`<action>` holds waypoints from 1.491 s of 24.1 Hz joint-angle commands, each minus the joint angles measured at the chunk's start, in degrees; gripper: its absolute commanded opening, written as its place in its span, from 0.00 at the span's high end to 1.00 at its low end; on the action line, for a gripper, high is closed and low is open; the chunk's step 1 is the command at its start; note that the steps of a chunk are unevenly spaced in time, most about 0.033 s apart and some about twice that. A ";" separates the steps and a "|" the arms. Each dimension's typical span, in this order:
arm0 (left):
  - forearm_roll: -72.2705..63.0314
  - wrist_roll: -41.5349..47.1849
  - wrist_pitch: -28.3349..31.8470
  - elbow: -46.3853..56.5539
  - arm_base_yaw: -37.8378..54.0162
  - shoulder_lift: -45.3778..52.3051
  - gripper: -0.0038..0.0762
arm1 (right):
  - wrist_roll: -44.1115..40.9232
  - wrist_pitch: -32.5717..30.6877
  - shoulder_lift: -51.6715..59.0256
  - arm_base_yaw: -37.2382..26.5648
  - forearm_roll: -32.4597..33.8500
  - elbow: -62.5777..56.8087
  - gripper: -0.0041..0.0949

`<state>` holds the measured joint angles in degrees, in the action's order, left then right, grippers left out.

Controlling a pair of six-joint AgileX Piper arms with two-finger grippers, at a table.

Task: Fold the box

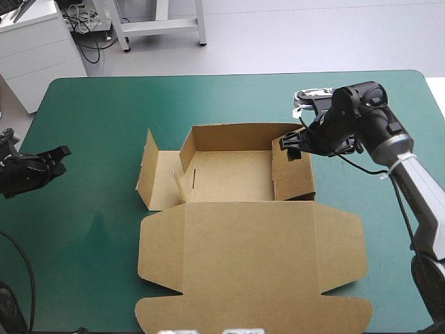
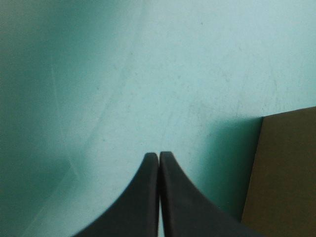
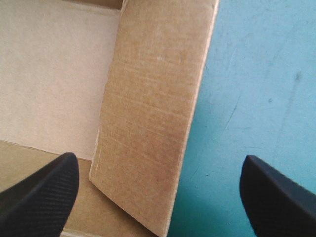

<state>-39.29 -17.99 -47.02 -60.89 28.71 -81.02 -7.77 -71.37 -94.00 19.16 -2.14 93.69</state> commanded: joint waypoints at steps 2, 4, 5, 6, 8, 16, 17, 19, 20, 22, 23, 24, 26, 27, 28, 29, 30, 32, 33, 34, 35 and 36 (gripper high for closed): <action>-2.52 0.00 0.32 -1.43 0.04 2.20 0.98 | -3.56 -0.11 1.96 0.46 2.14 0.85 0.14; -2.67 0.00 0.32 -1.43 -0.09 2.20 0.98 | -4.41 0.01 1.35 0.46 2.14 0.85 0.14; -2.79 0.00 0.32 -1.43 -0.24 2.20 0.98 | -4.85 0.17 0.77 0.35 2.14 0.85 0.14; -2.79 0.00 0.43 -1.43 -0.54 2.20 0.98 | -5.29 0.17 0.11 0.35 2.65 0.85 0.14; -2.68 0.00 0.43 -1.43 -1.16 2.20 0.98 | -5.42 0.17 -1.21 0.35 4.07 0.85 0.15; -2.75 0.00 0.99 -1.43 -1.74 2.09 0.98 | -5.40 1.53 -7.79 0.35 4.44 0.85 0.17; -2.75 0.00 0.99 -1.43 -1.74 1.86 0.98 | -5.42 1.52 -8.97 0.35 4.44 0.85 0.17; -2.75 0.00 0.99 -1.43 -1.74 1.73 0.98 | -5.38 1.52 -11.15 0.35 3.12 0.85 0.17; -2.99 0.00 1.13 -1.43 -1.74 1.73 0.98 | -5.25 1.52 -12.06 0.35 2.14 0.85 0.17; -3.55 0.00 1.52 -1.43 -1.88 1.49 0.98 | -4.06 1.65 -13.41 0.35 -0.85 0.85 0.17; -3.55 0.00 1.52 -1.43 -1.88 1.22 0.98 | -3.42 1.78 -13.55 0.35 -2.18 0.85 0.17; -3.55 0.00 1.52 -1.43 -1.88 1.00 0.98 | -3.32 1.78 -13.55 0.35 -2.20 0.85 0.17; -3.60 0.00 1.62 -1.43 -1.88 0.51 0.98 | -3.32 1.50 -13.55 0.35 -2.41 1.07 0.24; -3.60 0.00 1.62 -1.43 -1.88 0.27 0.98 | -3.32 1.18 -13.45 0.35 -2.41 1.07 0.33; -3.60 0.00 1.62 -1.43 -1.88 0.15 0.98 | -3.32 1.18 -13.34 0.35 -2.30 1.07 0.43; -3.60 0.00 1.62 -1.43 -1.88 0.04 0.98 | -3.32 1.12 -13.24 0.35 -2.21 1.07 0.52; -3.60 0.00 1.62 -1.43 -1.88 0.04 0.98 | -3.32 1.12 -13.10 0.35 -2.06 1.07 0.64; -3.60 0.00 1.62 -1.43 -1.88 0.04 0.98 | -3.32 1.12 -13.11 0.35 -1.96 1.07 0.84; -3.60 0.00 1.62 -1.43 -1.88 0.04 0.98 | -3.32 1.23 -13.11 0.35 -1.96 1.07 0.92; -3.60 0.00 1.62 -1.43 -1.88 0.04 0.98 | -3.32 1.23 -13.11 0.35 -1.96 1.07 0.98; -3.60 0.00 1.62 -1.43 -1.88 0.04 0.98 | -3.04 1.23 -13.11 0.35 -1.85 1.07 0.98; -3.60 0.00 1.62 -1.43 -1.88 0.04 0.98 | -2.85 1.23 -13.11 0.35 -1.85 1.07 0.98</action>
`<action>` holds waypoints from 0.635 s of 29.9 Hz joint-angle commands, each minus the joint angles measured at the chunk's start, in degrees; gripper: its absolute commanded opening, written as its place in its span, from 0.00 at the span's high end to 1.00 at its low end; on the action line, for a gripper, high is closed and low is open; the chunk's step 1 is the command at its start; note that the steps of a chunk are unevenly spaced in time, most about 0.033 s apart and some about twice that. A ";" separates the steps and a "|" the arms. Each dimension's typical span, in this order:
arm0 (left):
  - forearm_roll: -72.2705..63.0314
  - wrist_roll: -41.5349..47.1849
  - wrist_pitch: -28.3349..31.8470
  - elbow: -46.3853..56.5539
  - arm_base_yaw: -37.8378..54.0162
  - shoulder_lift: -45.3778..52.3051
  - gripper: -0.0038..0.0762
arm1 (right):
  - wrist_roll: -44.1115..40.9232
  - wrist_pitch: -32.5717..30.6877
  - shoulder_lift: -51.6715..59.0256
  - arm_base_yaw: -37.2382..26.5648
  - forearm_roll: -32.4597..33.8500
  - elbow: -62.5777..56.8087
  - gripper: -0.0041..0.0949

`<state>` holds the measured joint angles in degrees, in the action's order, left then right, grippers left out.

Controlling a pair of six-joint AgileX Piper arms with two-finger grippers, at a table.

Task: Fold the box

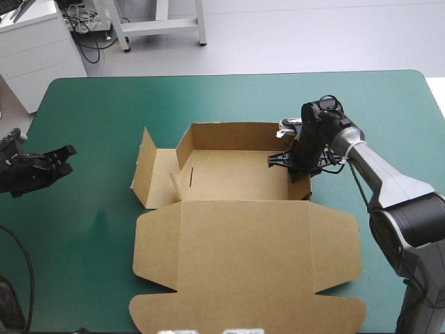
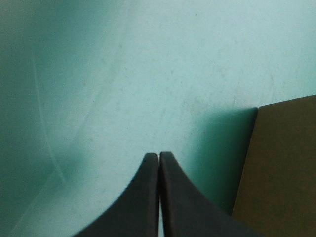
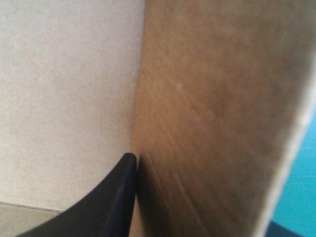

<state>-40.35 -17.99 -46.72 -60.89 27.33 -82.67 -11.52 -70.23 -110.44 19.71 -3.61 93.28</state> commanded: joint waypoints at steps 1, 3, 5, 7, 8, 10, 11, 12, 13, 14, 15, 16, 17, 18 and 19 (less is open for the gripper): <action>-2.54 0.00 1.31 -1.43 -0.50 1.69 0.98 | 0.90 0.08 3.34 -0.20 -0.05 1.48 0.98; -2.54 0.00 1.31 -1.43 -0.50 1.69 0.98 | 0.90 -0.04 3.34 -0.20 0.52 1.48 0.98; -2.54 0.00 1.31 -1.43 -0.50 1.69 0.98 | 0.90 -0.17 3.34 -0.20 0.74 1.48 0.98; -2.54 0.00 1.31 -1.43 -0.50 1.69 0.98 | 0.90 -0.17 3.34 -0.20 0.74 1.48 0.98; -2.54 0.00 1.31 -1.43 -0.50 1.69 0.98 | 0.90 -0.17 3.34 -0.20 0.74 1.48 0.98; -2.54 0.00 1.31 -1.43 -0.50 1.69 0.98 | 0.90 -0.17 3.34 -0.20 0.84 1.48 0.98; -2.54 0.00 1.31 -1.43 -0.50 1.69 0.98 | 0.90 -0.06 3.34 -0.20 0.97 1.48 0.98; -2.54 0.00 1.31 -1.43 -0.50 1.69 0.98 | 0.90 -0.06 3.34 -0.20 0.97 1.48 0.98; -2.54 0.00 1.20 -1.43 -0.50 1.69 0.98 | 1.04 -0.17 3.34 -0.20 0.97 1.48 0.97; -2.54 0.00 1.05 -1.43 -0.50 1.69 0.98 | 1.81 -0.31 3.34 -0.20 0.73 1.48 0.96; -2.54 0.00 1.07 -1.43 -0.50 1.69 0.98 | 2.78 -0.64 3.34 -0.20 0.50 1.48 0.92; -2.54 0.00 0.99 -1.43 -0.50 1.69 0.98 | 3.36 -1.12 3.34 -0.20 0.13 1.48 0.88; -2.54 0.00 0.99 -1.43 -0.50 1.69 0.98 | 2.97 -1.25 3.34 -0.20 -0.01 1.48 0.82; -2.54 0.00 0.99 -1.43 -0.50 1.69 0.98 | 2.97 -1.25 3.34 -0.20 -0.29 1.48 0.76; -2.54 0.00 0.94 -1.43 -0.50 1.69 0.98 | 2.85 -1.25 3.34 -0.20 -0.77 1.48 0.67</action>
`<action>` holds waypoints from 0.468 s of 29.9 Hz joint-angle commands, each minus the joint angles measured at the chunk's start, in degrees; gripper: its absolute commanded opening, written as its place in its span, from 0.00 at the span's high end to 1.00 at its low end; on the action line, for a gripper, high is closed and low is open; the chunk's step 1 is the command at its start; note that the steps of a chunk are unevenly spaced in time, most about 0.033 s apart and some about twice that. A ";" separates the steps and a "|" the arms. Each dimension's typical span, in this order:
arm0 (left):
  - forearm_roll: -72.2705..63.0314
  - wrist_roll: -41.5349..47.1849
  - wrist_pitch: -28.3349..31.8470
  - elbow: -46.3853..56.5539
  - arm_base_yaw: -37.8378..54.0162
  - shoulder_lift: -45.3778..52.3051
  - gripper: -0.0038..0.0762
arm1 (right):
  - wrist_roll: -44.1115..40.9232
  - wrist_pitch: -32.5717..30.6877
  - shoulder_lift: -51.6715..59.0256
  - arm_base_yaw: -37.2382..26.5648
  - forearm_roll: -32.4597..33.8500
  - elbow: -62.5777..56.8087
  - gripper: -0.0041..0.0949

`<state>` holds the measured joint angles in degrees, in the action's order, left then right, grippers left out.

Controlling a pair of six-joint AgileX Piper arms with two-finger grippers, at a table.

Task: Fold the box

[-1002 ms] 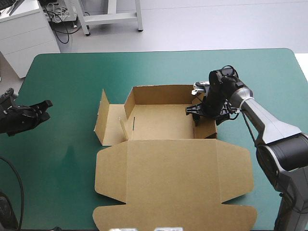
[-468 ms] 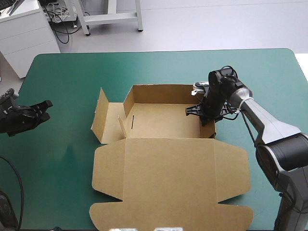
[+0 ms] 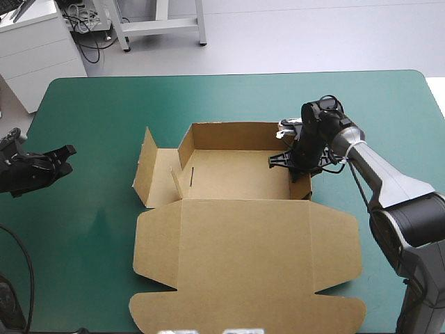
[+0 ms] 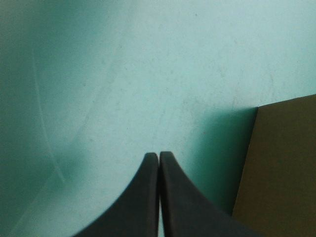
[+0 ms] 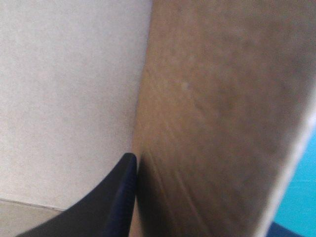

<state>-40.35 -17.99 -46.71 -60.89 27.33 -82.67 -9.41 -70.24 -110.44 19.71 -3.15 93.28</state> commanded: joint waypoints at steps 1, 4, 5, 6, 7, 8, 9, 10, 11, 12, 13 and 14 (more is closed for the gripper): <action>-2.54 0.00 0.83 -1.43 -0.50 1.69 0.98 | 0.75 -1.25 3.34 -0.20 -1.80 1.48 0.57; -2.54 0.00 0.57 -1.43 -0.50 1.69 0.98 | 0.75 -1.25 3.34 -0.20 -2.07 1.48 0.27; -2.54 0.00 0.42 -1.43 -0.50 1.69 0.98 | 0.68 -1.25 3.34 -0.20 -2.07 1.48 0.19; -2.54 0.00 0.42 -1.43 -0.50 1.69 0.98 | 0.68 -1.25 3.34 -0.20 -2.07 1.48 0.11; -2.54 0.00 0.32 -1.43 -0.50 1.69 0.98 | 0.68 -1.25 3.34 -0.20 -2.07 1.48 0.05; -2.54 0.00 0.34 -1.43 -0.50 1.69 0.98 | 0.68 -1.25 3.34 -0.20 -2.07 1.48 0.01; -2.54 0.00 0.19 -1.43 -0.50 1.69 0.98 | 0.68 -1.25 3.34 -0.20 -2.07 1.48 0.02; -2.54 0.00 0.19 -1.43 -0.50 1.69 0.98 | 0.68 -1.25 3.34 -0.27 -2.07 1.61 0.02; -2.54 0.00 0.19 -1.43 -0.50 1.69 0.98 | 0.68 -1.25 3.34 -0.34 -2.07 2.02 0.02; -2.54 0.00 0.19 -1.43 -0.50 1.69 0.98 | 0.68 -1.25 3.48 -0.34 -2.07 2.56 0.03; -2.54 0.00 0.19 -1.43 -0.50 1.69 0.98 | 0.68 -1.25 3.72 -0.34 -2.07 3.23 0.03; -2.54 0.00 0.01 -1.43 -0.50 1.69 0.98 | 0.68 -1.25 4.01 -0.34 -2.07 3.95 0.03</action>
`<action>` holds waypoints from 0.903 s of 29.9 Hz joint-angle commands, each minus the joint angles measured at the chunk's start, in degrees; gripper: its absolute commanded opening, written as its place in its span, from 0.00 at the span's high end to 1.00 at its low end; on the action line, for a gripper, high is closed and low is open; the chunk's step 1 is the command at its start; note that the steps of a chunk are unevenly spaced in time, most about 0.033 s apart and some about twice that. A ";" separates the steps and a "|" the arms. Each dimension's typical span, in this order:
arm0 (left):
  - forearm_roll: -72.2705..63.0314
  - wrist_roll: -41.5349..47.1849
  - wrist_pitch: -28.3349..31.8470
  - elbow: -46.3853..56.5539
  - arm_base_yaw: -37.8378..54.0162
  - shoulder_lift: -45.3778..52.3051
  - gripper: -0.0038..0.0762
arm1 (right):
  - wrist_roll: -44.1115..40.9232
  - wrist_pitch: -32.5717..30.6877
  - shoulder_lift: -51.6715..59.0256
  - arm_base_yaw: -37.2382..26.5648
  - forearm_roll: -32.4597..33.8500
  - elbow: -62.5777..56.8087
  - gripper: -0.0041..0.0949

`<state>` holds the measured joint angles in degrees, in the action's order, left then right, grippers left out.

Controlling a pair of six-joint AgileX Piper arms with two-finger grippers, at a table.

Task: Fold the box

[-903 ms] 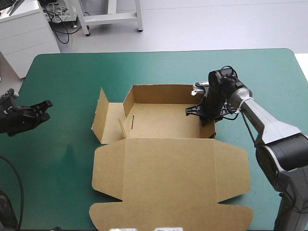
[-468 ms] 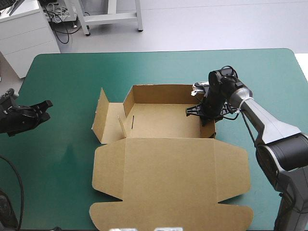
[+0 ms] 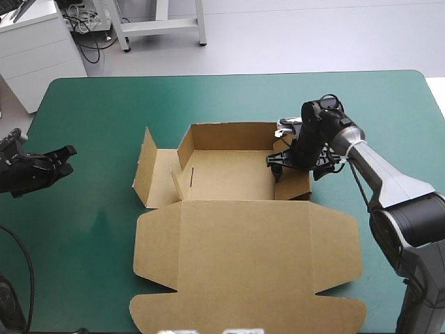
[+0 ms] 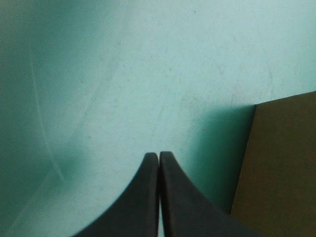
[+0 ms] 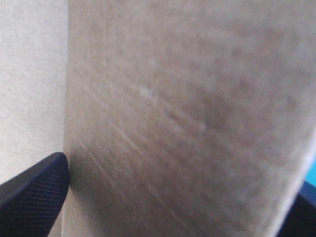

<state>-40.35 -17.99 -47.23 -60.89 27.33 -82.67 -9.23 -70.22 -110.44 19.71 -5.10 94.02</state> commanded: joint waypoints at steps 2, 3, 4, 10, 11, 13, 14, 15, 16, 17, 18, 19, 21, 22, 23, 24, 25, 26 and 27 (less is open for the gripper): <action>-2.54 0.00 0.12 -1.43 -0.50 1.69 0.98 | 0.49 -1.26 5.45 -0.34 -0.12 5.22 0.03; -2.44 0.00 0.00 -1.43 -0.50 1.69 0.98 | 0.49 -1.26 6.31 -0.34 -0.36 5.89 0.03; -2.44 0.00 -0.15 -1.43 -0.50 1.69 0.98 | 0.49 -1.26 7.55 -0.34 -0.61 6.46 0.03; -2.33 0.00 -0.49 -1.43 -0.50 1.69 0.98 | 0.26 -1.26 16.74 -0.34 3.20 6.77 0.03; -2.33 0.00 -0.49 -1.43 -0.50 1.69 0.98 | -0.21 -1.26 18.40 -0.34 3.71 6.77 0.03; -2.33 0.00 -0.49 -1.43 -0.50 1.69 0.98 | -1.20 -1.26 21.40 -0.34 4.66 6.77 0.03; -2.33 0.00 -0.49 -1.43 -0.50 1.69 0.98 | -1.95 -1.26 22.89 -0.34 5.10 6.77 0.03; -2.45 0.00 -0.49 -1.43 -0.50 1.69 0.98 | -2.51 -1.26 24.20 -0.34 5.72 6.77 0.03; -2.45 0.00 -0.49 -1.43 -0.50 1.69 0.98 | -2.74 -1.26 25.12 -0.34 6.28 6.77 0.03; -2.45 0.00 -0.61 -1.43 -0.50 1.69 0.98 | -2.72 -1.26 26.03 -0.34 6.93 6.77 0.03; -2.55 0.00 -0.61 -1.43 -0.50 1.69 0.98 | -2.72 -1.26 26.65 -0.34 7.24 6.77 0.03; -2.55 0.00 -0.61 -1.43 -0.50 1.69 0.98 | -2.72 -1.26 26.89 -0.34 7.39 6.77 0.03; -2.55 0.00 -0.61 -1.43 -0.50 1.69 0.98 | -3.25 -1.26 27.02 -0.34 7.39 6.62 0.03; -2.55 0.00 -0.75 -1.43 -0.50 1.69 0.98 | -3.57 -1.26 27.02 -0.34 7.39 6.39 0.03; -2.55 0.00 -1.01 -1.43 -0.50 1.69 0.98 | -4.01 -1.26 26.78 -0.34 7.39 6.13 0.03; -2.55 0.00 -1.01 -1.43 -0.50 1.69 0.98 | -4.05 -1.26 26.38 -0.34 7.39 6.01 0.03; -2.55 0.00 -1.01 -1.43 -0.50 1.69 0.98 | -4.43 -1.26 25.97 -0.34 7.39 5.71 0.03; -2.55 0.00 -1.15 -1.43 -0.50 1.69 0.98 | -4.65 -1.26 25.42 -0.34 7.28 5.27 0.03; -2.55 0.00 -1.15 -1.43 -0.50 1.69 0.98 | -4.92 -1.26 24.97 -0.34 7.00 4.99 0.03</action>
<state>-40.35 -17.99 -48.97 -60.89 27.33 -82.67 -13.54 -71.39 -86.14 19.71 1.60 98.43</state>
